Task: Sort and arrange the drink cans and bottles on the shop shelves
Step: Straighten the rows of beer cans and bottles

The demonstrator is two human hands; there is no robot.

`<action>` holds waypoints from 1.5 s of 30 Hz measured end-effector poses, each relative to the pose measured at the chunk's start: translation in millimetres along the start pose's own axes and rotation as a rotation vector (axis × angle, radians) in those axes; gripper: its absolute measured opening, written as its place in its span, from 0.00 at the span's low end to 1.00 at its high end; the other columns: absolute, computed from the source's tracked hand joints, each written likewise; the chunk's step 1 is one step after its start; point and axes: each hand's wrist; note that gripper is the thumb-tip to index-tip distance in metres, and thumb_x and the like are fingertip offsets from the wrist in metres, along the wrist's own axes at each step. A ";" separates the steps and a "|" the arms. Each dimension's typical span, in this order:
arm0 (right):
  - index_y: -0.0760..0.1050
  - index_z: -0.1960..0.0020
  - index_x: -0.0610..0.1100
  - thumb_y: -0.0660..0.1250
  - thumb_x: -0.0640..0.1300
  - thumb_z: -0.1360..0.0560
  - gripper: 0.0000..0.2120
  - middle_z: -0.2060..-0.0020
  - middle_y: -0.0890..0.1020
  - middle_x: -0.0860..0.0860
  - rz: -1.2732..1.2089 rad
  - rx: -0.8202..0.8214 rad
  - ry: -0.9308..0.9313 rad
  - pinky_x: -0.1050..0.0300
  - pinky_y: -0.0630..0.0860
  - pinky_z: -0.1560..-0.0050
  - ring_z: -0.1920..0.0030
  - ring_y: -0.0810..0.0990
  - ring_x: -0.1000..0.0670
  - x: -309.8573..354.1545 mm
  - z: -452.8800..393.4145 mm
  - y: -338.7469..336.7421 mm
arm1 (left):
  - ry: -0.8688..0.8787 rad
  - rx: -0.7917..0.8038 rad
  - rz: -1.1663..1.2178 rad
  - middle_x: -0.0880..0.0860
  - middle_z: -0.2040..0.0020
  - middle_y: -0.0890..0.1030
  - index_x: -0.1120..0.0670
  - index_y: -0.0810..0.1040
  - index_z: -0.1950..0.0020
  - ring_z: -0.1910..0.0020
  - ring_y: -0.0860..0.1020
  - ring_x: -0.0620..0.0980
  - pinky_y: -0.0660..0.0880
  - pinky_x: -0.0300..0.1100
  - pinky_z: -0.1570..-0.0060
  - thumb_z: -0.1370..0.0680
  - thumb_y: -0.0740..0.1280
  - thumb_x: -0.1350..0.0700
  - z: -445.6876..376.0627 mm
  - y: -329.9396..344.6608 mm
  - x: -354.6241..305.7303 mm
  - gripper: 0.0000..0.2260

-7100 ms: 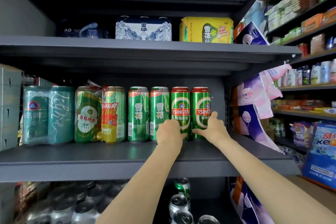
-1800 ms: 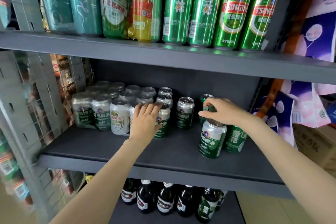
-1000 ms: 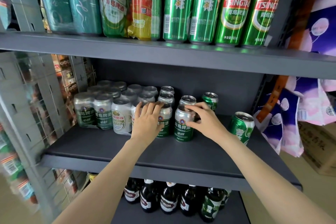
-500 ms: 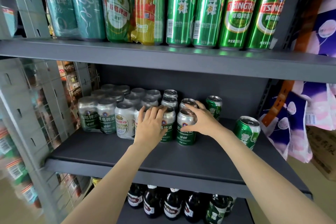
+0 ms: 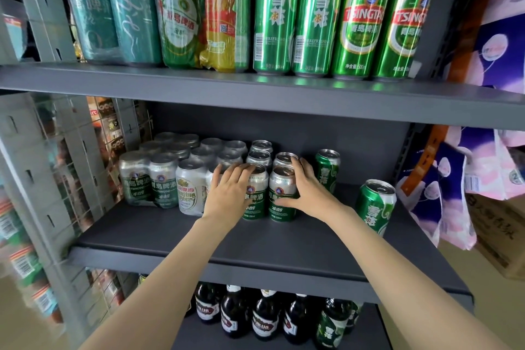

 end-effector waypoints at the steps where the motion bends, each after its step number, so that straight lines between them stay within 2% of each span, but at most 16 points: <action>1: 0.42 0.23 0.46 0.71 0.54 0.29 0.48 0.24 0.43 0.46 0.065 -0.010 -0.010 0.49 0.55 0.27 0.24 0.50 0.44 -2.6 6.5 -6.7 | 0.002 0.001 0.000 0.48 0.26 0.58 0.51 0.49 0.24 0.25 0.53 0.47 0.40 0.46 0.28 0.22 0.62 0.50 0.0 -1.0 0.7 0.32; 5: 0.62 0.28 0.46 0.69 0.55 0.28 0.33 0.26 0.57 0.47 0.264 -0.100 0.023 0.50 0.57 0.30 0.27 0.56 0.43 -27.6 35.0 -53.3 | -0.032 -0.022 0.015 0.49 0.31 0.64 0.51 0.55 0.25 0.29 0.59 0.49 0.42 0.46 0.28 0.25 0.65 0.46 0.0 -6.2 -4.1 0.32; 8: 0.63 0.30 0.49 0.69 0.62 0.31 0.35 0.28 0.61 0.45 0.462 -0.090 0.255 0.45 0.59 0.31 0.29 0.58 0.39 -52.5 53.7 -83.4 | -0.072 -0.011 0.043 0.51 0.32 0.65 0.53 0.58 0.27 0.29 0.60 0.51 0.41 0.50 0.28 0.27 0.65 0.40 -1.6 -10.1 -14.5 0.34; 10: 0.61 0.29 0.50 0.70 0.65 0.34 0.39 0.30 0.63 0.44 0.533 -0.024 0.413 0.44 0.64 0.35 0.32 0.63 0.38 -62.5 63.8 -91.7 | -0.029 -0.003 0.009 0.52 0.28 0.61 0.55 0.56 0.26 0.25 0.53 0.51 0.38 0.52 0.28 0.27 0.64 0.37 -6.2 -12.7 -18.9 0.37; 12: 0.63 0.31 0.48 0.72 0.62 0.34 0.38 0.34 0.69 0.44 0.461 -0.018 0.438 0.50 0.68 0.40 0.35 0.69 0.41 -68.8 68.0 -89.8 | 0.054 0.009 0.010 0.50 0.24 0.54 0.54 0.52 0.24 0.24 0.46 0.50 0.36 0.51 0.29 0.27 0.64 0.38 -13.1 -15.2 -22.8 0.38; 14: 0.66 0.34 0.49 0.75 0.56 0.35 0.34 0.38 0.74 0.47 0.359 -0.067 0.370 0.54 0.69 0.45 0.38 0.72 0.45 -71.2 66.2 -86.9 | 0.141 0.063 0.033 0.48 0.23 0.50 0.50 0.48 0.24 0.24 0.44 0.49 0.37 0.52 0.28 0.26 0.63 0.38 -17.7 -14.2 -27.6 0.39; 16: 0.68 0.36 0.50 0.77 0.52 0.37 0.33 0.40 0.77 0.50 0.243 -0.078 0.315 0.56 0.70 0.46 0.40 0.73 0.47 -69.6 59.2 -85.1 | 0.161 0.118 0.071 0.46 0.24 0.54 0.47 0.49 0.24 0.25 0.50 0.50 0.40 0.53 0.27 0.27 0.63 0.37 -19.1 -10.6 -31.3 0.38; 18: 0.68 0.35 0.52 0.78 0.50 0.38 0.35 0.40 0.76 0.52 0.145 -0.057 0.283 0.56 0.70 0.45 0.39 0.72 0.47 -64.9 48.1 -79.7 | 0.121 0.097 0.133 0.45 0.28 0.61 0.46 0.54 0.25 0.28 0.56 0.51 0.42 0.53 0.27 0.27 0.63 0.36 -19.6 -6.6 -32.9 0.35; 21: 0.67 0.32 0.52 0.78 0.46 0.38 0.37 0.37 0.75 0.49 0.065 -0.060 0.220 0.54 0.70 0.38 0.37 0.71 0.46 -56.0 22.2 -63.0 | 0.080 0.043 0.113 0.45 0.32 0.65 0.46 0.58 0.27 0.31 0.60 0.51 0.46 0.51 0.28 0.27 0.63 0.37 -20.7 -2.7 -35.4 0.32; 24: 0.66 0.30 0.49 0.76 0.42 0.34 0.36 0.33 0.66 0.46 0.070 -0.096 0.180 0.53 0.68 0.35 0.35 0.70 0.43 -45.6 -1.5 -48.0 | 0.102 -0.050 0.079 0.47 0.37 0.70 0.47 0.63 0.29 0.35 0.67 0.52 0.52 0.53 0.29 0.27 0.66 0.41 -19.0 6.1 -36.4 0.29; 27: 0.65 0.29 0.49 0.73 0.40 0.30 0.32 0.34 0.63 0.46 0.102 -0.129 0.169 0.51 0.69 0.36 0.36 0.71 0.41 -42.5 -15.4 -38.3 | 0.144 -0.237 0.043 0.48 0.50 0.79 0.49 0.74 0.38 0.49 0.78 0.54 0.68 0.57 0.39 0.39 0.77 0.42 -19.8 18.5 -31.5 0.32; 29: 0.65 0.29 0.49 0.72 0.41 0.29 0.31 0.34 0.63 0.46 0.123 -0.154 0.151 0.50 0.69 0.37 0.36 0.70 0.41 -44.8 -20.3 -35.1 | 0.159 -0.329 0.028 0.47 0.54 0.79 0.48 0.73 0.40 0.53 0.79 0.53 0.72 0.57 0.44 0.42 0.78 0.42 -21.6 23.2 -29.5 0.33; 33: 0.64 0.28 0.48 0.71 0.43 0.28 0.31 0.32 0.63 0.47 0.108 -0.171 0.079 0.53 0.66 0.36 0.33 0.67 0.45 -53.2 -20.8 -32.5 | 0.183 -0.390 0.013 0.48 0.54 0.80 0.49 0.75 0.41 0.54 0.79 0.53 0.74 0.57 0.45 0.42 0.78 0.42 -21.0 25.1 -28.5 0.33; 38: 0.73 0.36 0.49 0.69 0.46 0.26 0.19 0.39 0.73 0.46 -0.369 -0.468 0.168 0.60 0.66 0.42 0.38 0.72 0.48 -75.8 -21.4 -48.9 | 0.199 -0.378 0.005 0.47 0.53 0.79 0.48 0.69 0.39 0.53 0.79 0.52 0.73 0.57 0.44 0.40 0.76 0.41 -22.4 28.4 -26.9 0.34; 41: 0.72 0.35 0.51 0.67 0.44 0.25 0.18 0.39 0.72 0.48 -0.439 -0.370 0.262 0.59 0.67 0.43 0.38 0.70 0.48 -87.7 -32.8 -50.7 | 0.201 -0.364 -0.007 0.47 0.53 0.78 0.48 0.68 0.38 0.53 0.78 0.52 0.73 0.56 0.43 0.39 0.75 0.40 -23.0 29.5 -25.3 0.34; 45: 0.73 0.37 0.50 0.64 0.37 0.24 0.17 0.39 0.76 0.45 -0.529 -0.338 0.276 0.50 0.73 0.41 0.43 0.75 0.47 -93.8 -47.5 -39.4 | 0.208 -0.362 -0.022 0.47 0.52 0.78 0.48 0.68 0.38 0.52 0.78 0.52 0.73 0.56 0.43 0.38 0.73 0.39 -22.4 31.3 -25.1 0.33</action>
Point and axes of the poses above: each hand's wrist, its own z-axis away from the middle knuckle, its own y-axis out of the palm, x = y × z
